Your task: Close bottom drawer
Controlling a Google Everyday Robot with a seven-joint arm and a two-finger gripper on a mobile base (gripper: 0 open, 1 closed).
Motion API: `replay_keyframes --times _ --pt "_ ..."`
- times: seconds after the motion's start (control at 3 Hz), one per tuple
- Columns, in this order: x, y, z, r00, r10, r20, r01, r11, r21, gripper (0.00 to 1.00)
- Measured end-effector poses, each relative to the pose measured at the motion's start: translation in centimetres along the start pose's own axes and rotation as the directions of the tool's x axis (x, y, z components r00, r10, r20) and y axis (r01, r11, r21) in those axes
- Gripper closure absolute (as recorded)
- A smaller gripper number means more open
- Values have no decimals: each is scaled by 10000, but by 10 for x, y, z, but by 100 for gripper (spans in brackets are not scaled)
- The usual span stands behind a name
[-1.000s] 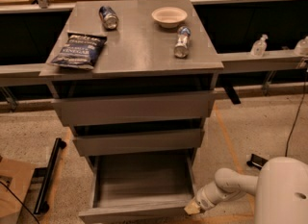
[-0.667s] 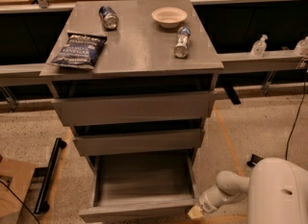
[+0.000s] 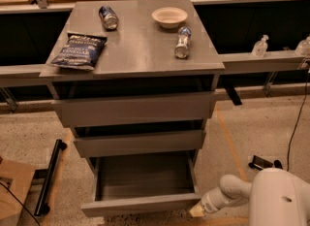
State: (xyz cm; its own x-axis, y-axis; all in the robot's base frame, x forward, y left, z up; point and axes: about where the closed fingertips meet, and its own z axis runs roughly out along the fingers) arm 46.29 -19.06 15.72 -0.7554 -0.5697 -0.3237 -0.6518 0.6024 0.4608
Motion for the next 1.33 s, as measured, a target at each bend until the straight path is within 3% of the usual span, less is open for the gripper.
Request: replay_keyframes --times 0.33,1.0,1.33 --pt "-82 -1 13 9598 -1248 2516 1330 9910 -158 100" --pt "-89 0 19 9575 -1411 2518 1525 9880 -264 100" --pt "-132 -1 31 9248 -2440 2919 2591 9657 -138 100"
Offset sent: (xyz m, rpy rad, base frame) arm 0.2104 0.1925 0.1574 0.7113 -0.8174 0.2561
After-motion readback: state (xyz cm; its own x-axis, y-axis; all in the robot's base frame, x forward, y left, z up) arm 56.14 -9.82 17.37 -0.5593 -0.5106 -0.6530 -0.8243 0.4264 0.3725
